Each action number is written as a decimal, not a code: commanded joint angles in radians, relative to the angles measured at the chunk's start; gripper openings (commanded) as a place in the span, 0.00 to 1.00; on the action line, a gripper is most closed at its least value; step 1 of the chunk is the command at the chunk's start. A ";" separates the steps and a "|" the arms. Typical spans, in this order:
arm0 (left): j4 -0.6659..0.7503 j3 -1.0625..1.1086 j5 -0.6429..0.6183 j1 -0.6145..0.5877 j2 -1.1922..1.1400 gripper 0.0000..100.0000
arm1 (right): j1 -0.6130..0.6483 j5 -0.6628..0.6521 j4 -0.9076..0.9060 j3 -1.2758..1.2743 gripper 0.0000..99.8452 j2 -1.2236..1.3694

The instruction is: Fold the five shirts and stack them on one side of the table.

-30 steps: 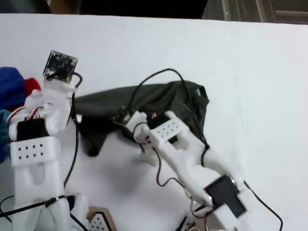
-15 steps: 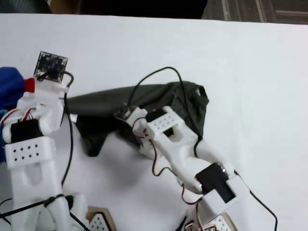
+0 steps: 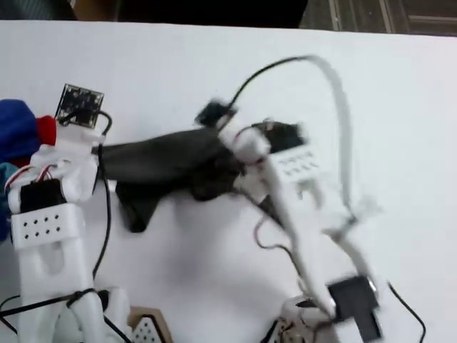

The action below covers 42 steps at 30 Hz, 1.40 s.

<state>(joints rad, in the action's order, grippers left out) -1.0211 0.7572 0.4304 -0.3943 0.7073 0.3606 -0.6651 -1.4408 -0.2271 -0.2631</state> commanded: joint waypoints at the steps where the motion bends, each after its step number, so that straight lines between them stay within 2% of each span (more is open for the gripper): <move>1: -0.068 -0.038 -0.005 0.061 0.015 0.03 | -0.068 -0.075 0.024 0.068 0.02 -0.180; 5: -0.226 -0.232 -0.005 0.118 0.015 0.03 | -0.113 -0.051 0.039 0.089 0.02 -0.291; 10: -0.408 -0.575 -0.005 0.121 0.012 0.03 | -0.147 -0.032 0.039 0.193 0.02 -0.460; 17: -0.539 -0.834 -0.005 0.115 0.017 0.03 | -0.197 -0.035 0.042 0.311 0.02 -0.642; 23: -0.609 -1.032 -0.005 0.117 0.066 0.03 | -0.288 -0.032 0.166 0.358 0.02 -0.779; 31: -0.609 -1.069 -0.005 0.117 0.213 0.03 | -0.297 -0.041 0.357 0.359 0.02 -0.874; 36: -0.609 -1.069 -0.005 0.117 0.287 0.03 | -0.297 -0.133 0.469 0.364 0.02 -0.903; 42: -0.609 -1.069 -0.005 0.115 0.338 0.03 | -0.297 -0.149 0.481 0.523 0.02 -0.921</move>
<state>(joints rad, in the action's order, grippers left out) -1.6287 -0.2877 0.4258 -0.2793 1.0342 0.0706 -0.8063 -0.9866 0.2117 -1.1822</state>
